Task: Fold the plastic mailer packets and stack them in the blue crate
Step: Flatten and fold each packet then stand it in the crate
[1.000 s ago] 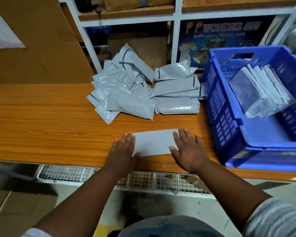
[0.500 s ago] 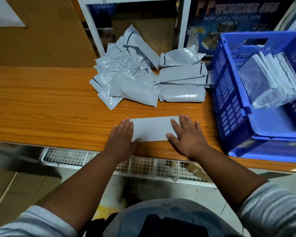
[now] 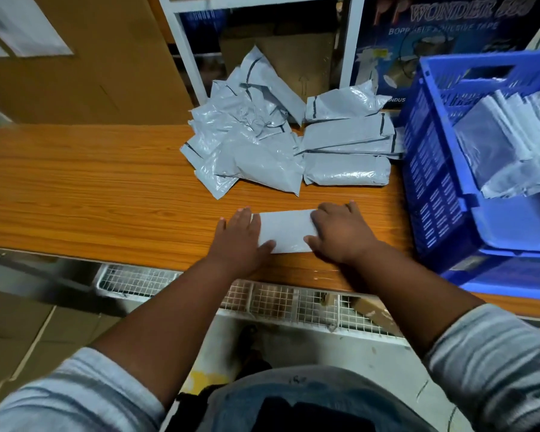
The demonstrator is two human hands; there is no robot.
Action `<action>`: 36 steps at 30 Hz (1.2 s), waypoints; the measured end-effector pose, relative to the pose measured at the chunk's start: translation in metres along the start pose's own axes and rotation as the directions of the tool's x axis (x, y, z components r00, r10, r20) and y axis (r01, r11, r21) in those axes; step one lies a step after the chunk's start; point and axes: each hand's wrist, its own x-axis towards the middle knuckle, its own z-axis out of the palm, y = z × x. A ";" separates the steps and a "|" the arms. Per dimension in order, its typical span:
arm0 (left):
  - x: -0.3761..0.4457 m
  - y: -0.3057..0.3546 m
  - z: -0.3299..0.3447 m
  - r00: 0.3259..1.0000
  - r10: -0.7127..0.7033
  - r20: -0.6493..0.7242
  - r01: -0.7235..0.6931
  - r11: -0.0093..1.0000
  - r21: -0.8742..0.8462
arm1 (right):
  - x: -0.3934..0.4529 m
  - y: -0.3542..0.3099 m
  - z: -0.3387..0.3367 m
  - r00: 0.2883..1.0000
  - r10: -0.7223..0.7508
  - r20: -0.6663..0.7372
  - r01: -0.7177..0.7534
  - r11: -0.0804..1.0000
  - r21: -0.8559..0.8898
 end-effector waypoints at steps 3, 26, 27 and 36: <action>0.005 0.007 -0.026 0.996 0.046 -0.080 -0.043 0.998 0.035 | 0.027 -0.020 -0.014 0.994 -0.099 0.049 0.100 0.995 -0.019; 0.109 0.011 -0.097 0.874 0.440 -0.206 -0.475 0.863 -0.172 | 0.040 -0.031 -0.023 0.847 0.449 0.285 -0.503 0.851 0.154; 0.111 0.014 -0.097 0.860 0.465 -0.210 -0.502 0.845 -0.186 | 0.038 -0.029 -0.030 0.839 0.480 0.258 -0.532 0.822 0.202; 0.139 0.057 -0.146 0.721 0.584 -0.373 -0.679 0.702 -0.214 | 0.002 0.011 -0.145 0.741 0.668 -0.066 -0.583 0.689 0.430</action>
